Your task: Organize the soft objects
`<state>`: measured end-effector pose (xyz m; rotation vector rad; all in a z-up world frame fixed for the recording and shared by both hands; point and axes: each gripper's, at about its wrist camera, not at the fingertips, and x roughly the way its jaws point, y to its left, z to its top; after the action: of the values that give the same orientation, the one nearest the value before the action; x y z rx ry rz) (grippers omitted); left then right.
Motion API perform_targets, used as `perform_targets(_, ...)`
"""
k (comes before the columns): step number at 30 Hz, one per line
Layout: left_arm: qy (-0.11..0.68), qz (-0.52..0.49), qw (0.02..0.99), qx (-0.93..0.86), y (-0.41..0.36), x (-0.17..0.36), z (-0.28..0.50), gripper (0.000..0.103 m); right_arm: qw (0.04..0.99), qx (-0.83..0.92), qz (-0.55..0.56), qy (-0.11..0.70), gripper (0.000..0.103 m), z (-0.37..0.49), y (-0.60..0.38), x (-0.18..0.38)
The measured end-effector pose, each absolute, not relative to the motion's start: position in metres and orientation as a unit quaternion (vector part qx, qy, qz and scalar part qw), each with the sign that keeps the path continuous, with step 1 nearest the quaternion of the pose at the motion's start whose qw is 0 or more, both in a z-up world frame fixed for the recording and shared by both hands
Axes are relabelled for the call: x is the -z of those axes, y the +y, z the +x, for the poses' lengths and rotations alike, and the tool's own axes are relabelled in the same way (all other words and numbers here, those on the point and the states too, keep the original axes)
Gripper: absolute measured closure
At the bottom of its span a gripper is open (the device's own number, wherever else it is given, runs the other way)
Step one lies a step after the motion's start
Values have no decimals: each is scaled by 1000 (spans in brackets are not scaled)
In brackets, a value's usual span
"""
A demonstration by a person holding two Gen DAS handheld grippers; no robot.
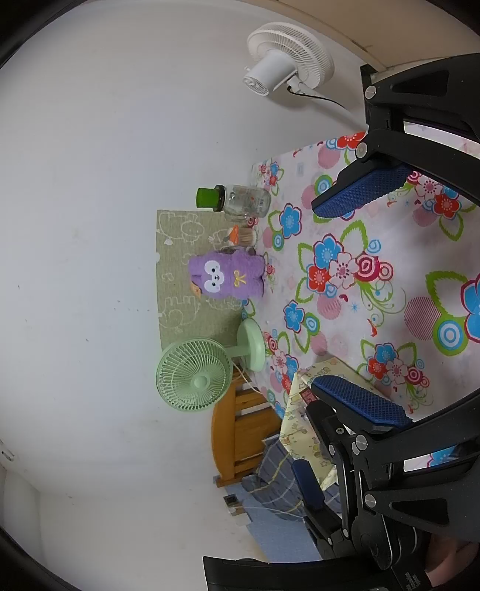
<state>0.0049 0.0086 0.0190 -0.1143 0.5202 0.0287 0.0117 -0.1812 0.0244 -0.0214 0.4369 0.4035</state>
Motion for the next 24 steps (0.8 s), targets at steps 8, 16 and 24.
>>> perform_targets(8, 257, -57, 965, -14, 9, -19, 5, 14, 956, -199, -11, 215, 14, 11, -180, -25)
perform_targets(16, 260, -58, 964, -15, 10, -19, 5, 14, 956, -200, -9, 215, 14, 11, -180, -25)
perform_targets(24, 258, -57, 964, -17, 9, -18, 5, 13, 956, -200, -8, 217, 14, 12, -179, -23)
